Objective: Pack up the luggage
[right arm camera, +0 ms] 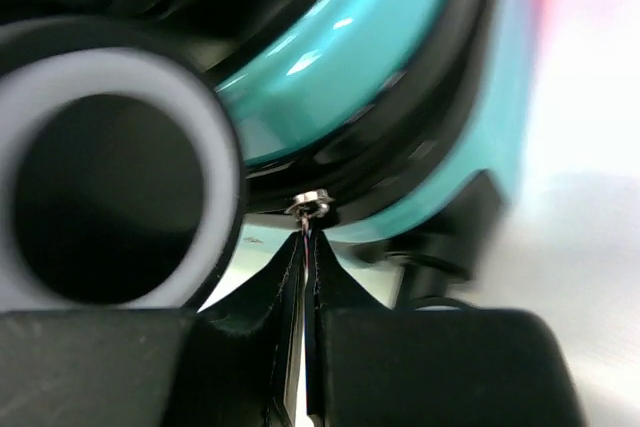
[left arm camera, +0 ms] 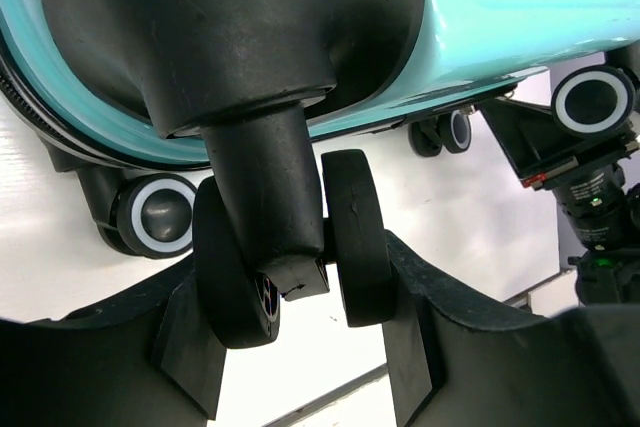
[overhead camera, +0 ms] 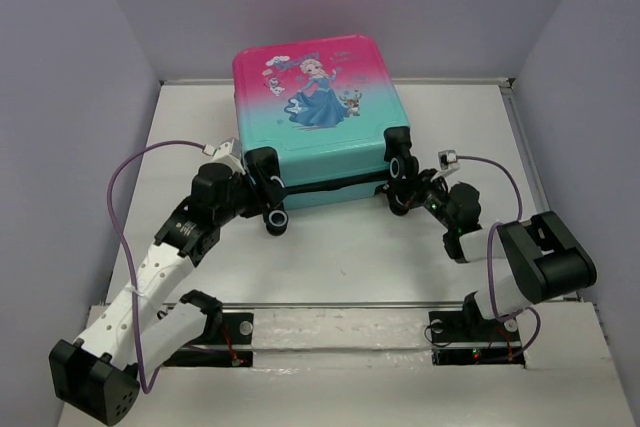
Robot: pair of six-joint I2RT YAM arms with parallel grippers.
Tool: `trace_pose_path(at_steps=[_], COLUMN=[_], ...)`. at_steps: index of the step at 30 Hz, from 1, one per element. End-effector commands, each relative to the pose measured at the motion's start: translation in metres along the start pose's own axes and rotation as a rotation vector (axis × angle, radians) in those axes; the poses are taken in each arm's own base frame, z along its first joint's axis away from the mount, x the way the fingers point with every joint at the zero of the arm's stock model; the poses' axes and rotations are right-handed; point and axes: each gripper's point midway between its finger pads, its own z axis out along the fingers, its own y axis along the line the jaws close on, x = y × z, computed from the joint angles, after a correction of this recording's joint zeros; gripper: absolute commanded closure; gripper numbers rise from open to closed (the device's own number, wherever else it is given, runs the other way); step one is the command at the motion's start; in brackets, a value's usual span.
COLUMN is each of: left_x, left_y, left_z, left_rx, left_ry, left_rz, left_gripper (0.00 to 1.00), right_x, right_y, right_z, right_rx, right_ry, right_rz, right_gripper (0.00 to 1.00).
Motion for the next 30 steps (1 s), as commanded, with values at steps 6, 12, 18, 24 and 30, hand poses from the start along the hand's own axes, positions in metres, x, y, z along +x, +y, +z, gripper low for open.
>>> trace_pose_path(at_steps=[6,12,18,24,30], left_x=[-0.084,-0.088,-0.085,-0.092,-0.080], left_y=[-0.151,-0.179,-0.203,-0.206,-0.188], left_z=[-0.055,-0.059,-0.062,-0.074,-0.066], left_rx=[0.616,0.695,0.741,0.751,0.710], left_ry=[-0.275,-0.285,-0.263,-0.296,-0.283], left_rz=[0.113,0.088,0.090,0.069,0.034], left_gripper=[0.94,0.94,0.94,0.94,0.94], right_x=[-0.001,0.053,0.143,0.186,0.164], right_y=[0.094,0.164,0.281,0.352,0.314], right_z=[0.006,0.027,0.044,0.046,0.028], right_rx=[-0.079,-0.118,-0.392,-0.586,-0.456], right_ry=[-0.181,-0.153,0.040,0.128,0.084], right_rz=[-0.104,-0.119,-0.137,-0.064,-0.056], right_gripper=[0.93,0.93,0.93,0.93,0.90])
